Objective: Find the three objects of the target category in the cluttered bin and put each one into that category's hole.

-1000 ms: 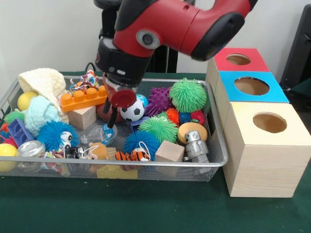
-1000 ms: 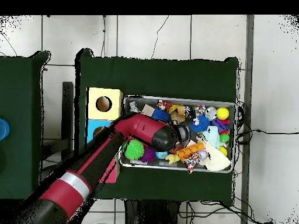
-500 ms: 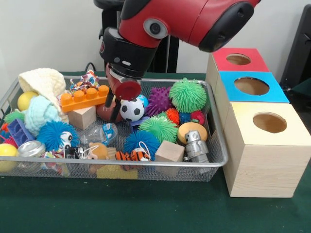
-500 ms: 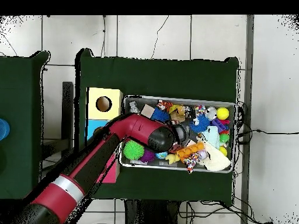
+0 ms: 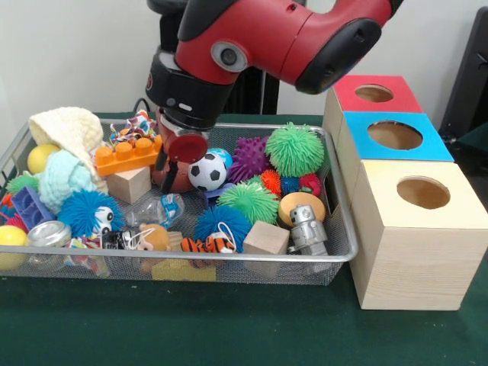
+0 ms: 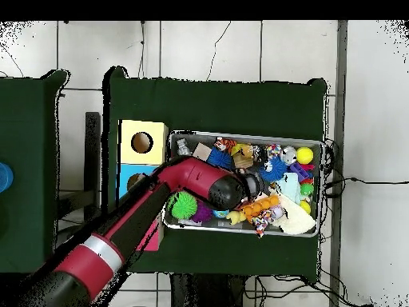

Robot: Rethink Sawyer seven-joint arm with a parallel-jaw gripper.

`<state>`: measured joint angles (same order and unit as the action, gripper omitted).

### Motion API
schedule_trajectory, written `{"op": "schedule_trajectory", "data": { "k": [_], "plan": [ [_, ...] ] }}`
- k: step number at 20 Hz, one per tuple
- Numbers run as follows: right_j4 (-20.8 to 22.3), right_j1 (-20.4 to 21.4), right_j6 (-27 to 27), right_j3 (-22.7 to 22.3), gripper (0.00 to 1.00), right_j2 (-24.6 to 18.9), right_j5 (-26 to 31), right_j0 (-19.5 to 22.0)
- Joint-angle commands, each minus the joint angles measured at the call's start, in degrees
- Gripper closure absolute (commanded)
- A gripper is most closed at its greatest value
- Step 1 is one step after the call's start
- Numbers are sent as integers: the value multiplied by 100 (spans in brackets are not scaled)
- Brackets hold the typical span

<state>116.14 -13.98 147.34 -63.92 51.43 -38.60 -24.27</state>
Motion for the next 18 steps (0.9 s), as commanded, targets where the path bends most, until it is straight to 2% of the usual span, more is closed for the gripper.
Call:
{"op": "schedule_trajectory", "data": {
  "k": [1, 6, 14, 18],
  "plan": [
    [-409, -270, 910, 439, 0, -566, 161, 284],
    [-331, -155, 662, 441, 0, -542, 2, 500],
    [-232, -213, 1163, 789, 0, -351, -240, 516],
    [-202, -108, 1058, 901, 0, -357, -338, 540]
  ]
}}
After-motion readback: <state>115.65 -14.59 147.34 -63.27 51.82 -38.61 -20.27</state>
